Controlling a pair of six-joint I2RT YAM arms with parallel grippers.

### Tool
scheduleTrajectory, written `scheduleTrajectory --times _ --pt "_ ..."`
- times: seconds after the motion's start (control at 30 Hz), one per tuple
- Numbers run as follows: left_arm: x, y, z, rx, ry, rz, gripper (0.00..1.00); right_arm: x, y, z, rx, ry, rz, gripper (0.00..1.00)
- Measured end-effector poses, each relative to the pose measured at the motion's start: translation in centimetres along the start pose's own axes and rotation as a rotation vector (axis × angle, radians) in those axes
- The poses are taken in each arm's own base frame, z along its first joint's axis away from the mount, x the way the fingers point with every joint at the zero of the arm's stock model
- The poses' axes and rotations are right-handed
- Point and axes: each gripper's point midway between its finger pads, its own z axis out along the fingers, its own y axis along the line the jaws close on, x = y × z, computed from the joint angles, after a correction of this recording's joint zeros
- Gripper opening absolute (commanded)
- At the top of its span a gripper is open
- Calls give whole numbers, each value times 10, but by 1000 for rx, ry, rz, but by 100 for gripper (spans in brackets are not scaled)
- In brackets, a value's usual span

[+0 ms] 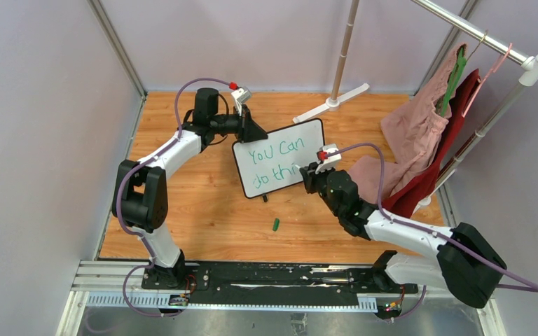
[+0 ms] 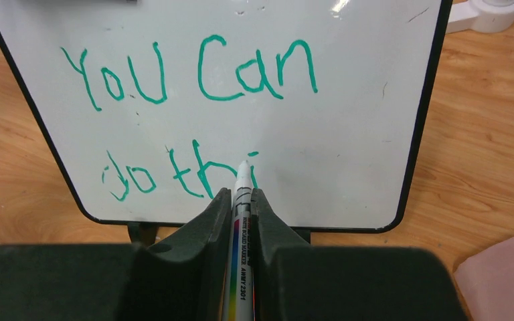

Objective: Write a sentence on the whiteboard

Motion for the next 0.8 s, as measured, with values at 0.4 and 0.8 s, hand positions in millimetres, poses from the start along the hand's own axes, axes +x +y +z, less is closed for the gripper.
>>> scheduleTrajectory --times 0.4,0.8 --pt "0 0 0 0 0 0 0 -5 -17 2 57 -13 33 0" --pt "0 0 0 0 0 0 0 7 -27 12 92 25 37 0"
